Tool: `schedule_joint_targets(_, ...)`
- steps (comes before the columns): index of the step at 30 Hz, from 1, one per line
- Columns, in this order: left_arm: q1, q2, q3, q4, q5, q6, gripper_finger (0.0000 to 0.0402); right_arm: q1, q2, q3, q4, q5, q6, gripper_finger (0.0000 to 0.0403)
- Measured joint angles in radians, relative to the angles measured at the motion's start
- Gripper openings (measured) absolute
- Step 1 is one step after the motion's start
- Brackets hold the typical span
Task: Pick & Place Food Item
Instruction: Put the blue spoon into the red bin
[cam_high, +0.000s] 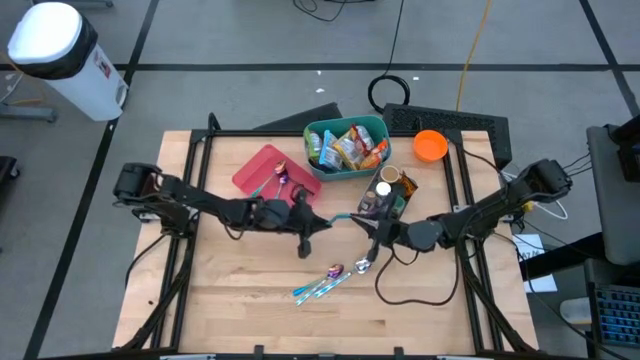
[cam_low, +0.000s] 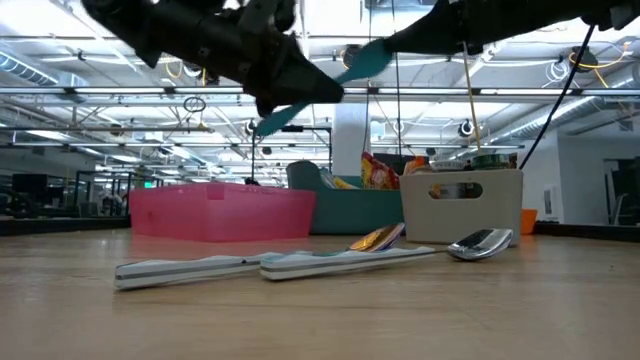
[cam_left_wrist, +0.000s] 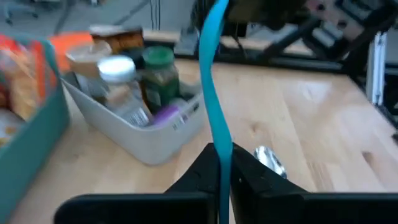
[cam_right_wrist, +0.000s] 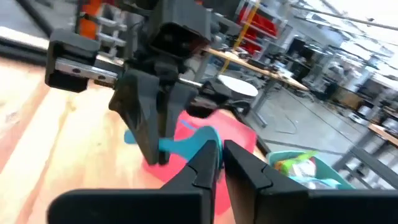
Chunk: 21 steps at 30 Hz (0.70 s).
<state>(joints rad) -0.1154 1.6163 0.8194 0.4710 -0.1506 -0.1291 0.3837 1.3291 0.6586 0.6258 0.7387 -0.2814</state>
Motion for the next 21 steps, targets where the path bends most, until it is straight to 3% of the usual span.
schedule_joint_targets(9, 0.093, -0.233, -0.355, 0.334, -0.047, -0.068, 0.0012, 0.043, -0.055, -0.002, -0.046, 0.072, 0.008, 0.0063)
schedule_joint_targets(14, 0.154, -0.28, -0.56, 0.562, -0.184, -0.089, 0.0013, 0.04, -0.056, -0.002, -0.041, 0.071, 0.008, 0.0072)
schedule_joint_targets(18, 0.238, -0.279, -0.645, 0.598, -0.305, -0.041, 0.0014, 0.028, -0.056, -0.002, -0.041, 0.07, 0.008, 0.0072)
schedule_joint_targets(21, 0.314, -0.278, -0.657, 0.528, -0.324, -0.016, 0.0012, 0.023, -0.056, -0.002, -0.04, 0.069, 0.012, 0.0072)
